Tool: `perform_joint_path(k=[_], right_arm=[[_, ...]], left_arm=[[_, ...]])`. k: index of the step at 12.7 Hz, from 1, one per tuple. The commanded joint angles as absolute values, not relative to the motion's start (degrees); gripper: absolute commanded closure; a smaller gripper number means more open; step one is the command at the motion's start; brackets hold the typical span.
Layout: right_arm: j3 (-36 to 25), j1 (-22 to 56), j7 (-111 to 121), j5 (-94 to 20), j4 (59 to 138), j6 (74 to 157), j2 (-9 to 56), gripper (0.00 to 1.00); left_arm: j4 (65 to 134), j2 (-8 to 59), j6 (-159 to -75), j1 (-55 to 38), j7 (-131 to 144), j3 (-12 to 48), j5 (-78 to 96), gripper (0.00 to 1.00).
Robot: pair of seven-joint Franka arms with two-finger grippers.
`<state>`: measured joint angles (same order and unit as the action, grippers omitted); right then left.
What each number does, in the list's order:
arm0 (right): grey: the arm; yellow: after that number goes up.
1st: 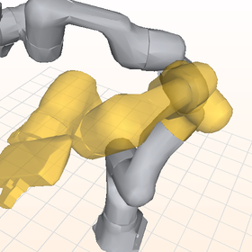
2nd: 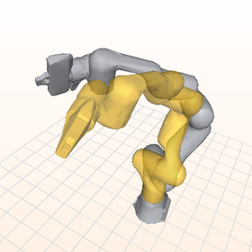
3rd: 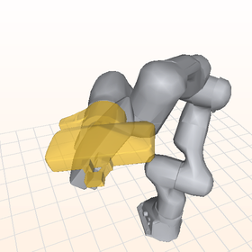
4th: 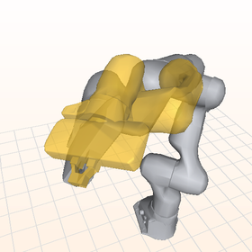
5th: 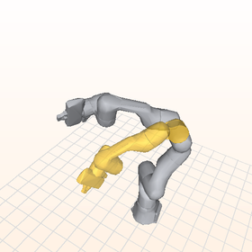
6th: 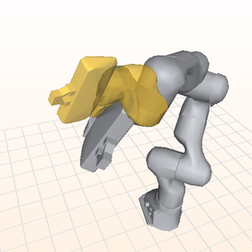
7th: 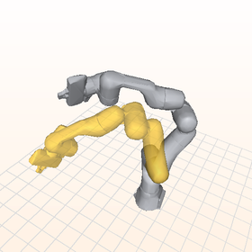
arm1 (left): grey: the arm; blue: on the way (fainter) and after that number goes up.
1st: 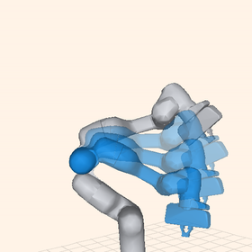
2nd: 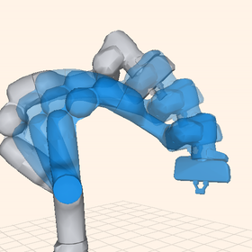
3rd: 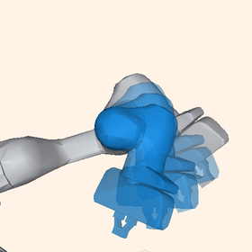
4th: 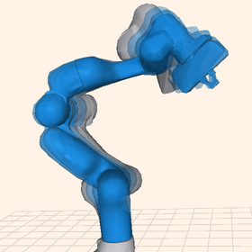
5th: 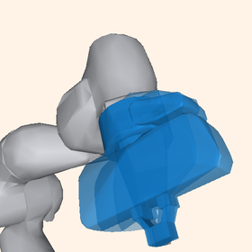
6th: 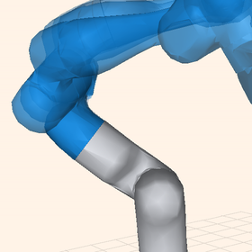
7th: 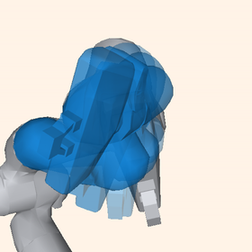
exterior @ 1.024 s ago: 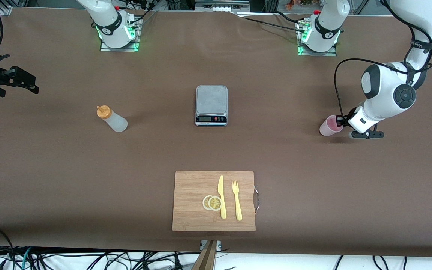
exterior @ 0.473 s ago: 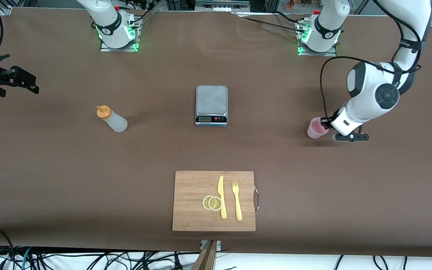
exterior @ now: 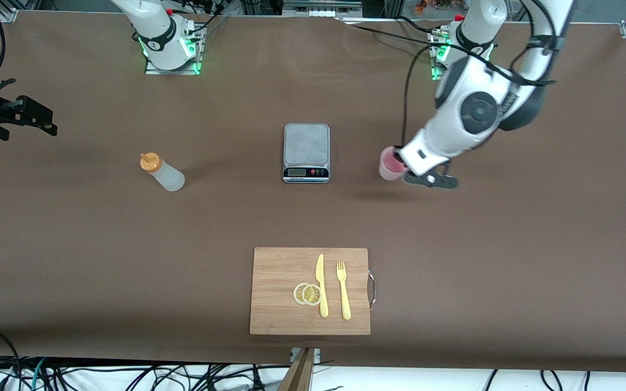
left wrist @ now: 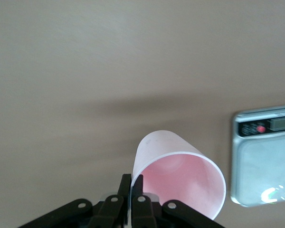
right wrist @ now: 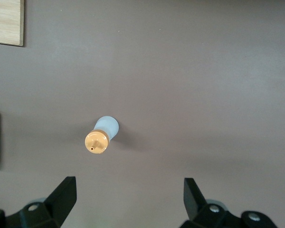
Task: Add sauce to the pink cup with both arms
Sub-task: 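Carry the pink cup with the left gripper onto the scale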
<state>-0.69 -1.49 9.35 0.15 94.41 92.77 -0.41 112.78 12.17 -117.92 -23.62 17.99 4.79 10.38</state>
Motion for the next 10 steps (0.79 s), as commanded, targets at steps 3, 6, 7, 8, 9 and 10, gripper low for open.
perform_joint_path(k=[3, 6, 7, 8, 9, 10], right_arm=[[-0.4, -1.8, 9.8, 0.0, 95.3, 92.5, -1.6, 0.0], [-0.5, -1.8, 9.7, 0.0, 95.3, 92.5, -1.5, 0.0], [-0.5, -1.8, 9.7, 0.0, 95.3, 92.5, -1.6, 0.0], [-0.4, -1.7, 9.6, 0.0, 95.3, 92.5, -1.6, 0.0], [-0.4, -1.7, 9.5, 0.0, 95.2, 91.9, -1.6, 0.0], [-0.4, -1.7, 9.4, 0.0, 95.2, 91.8, -1.6, 0.0]], left_arm=[[112.4, 14.7, -124.4, -23.9, 34.5, 16.3, 11.4, 1.0], [112.4, 19.1, -131.9, -29.0, 42.6, 17.8, 10.8, 1.0], [112.4, 20.4, -134.2, -30.3, 44.7, 17.8, 10.7, 1.0], [112.4, 21.6, -135.9, -31.5, 46.4, 17.8, 10.7, 1.0], [112.4, 22.5, -137.1, -32.2, 47.2, 17.8, 10.7, 1.0], [112.4, 23.1, -137.5, -32.6, 47.8, 17.8, 10.7, 1.0]])
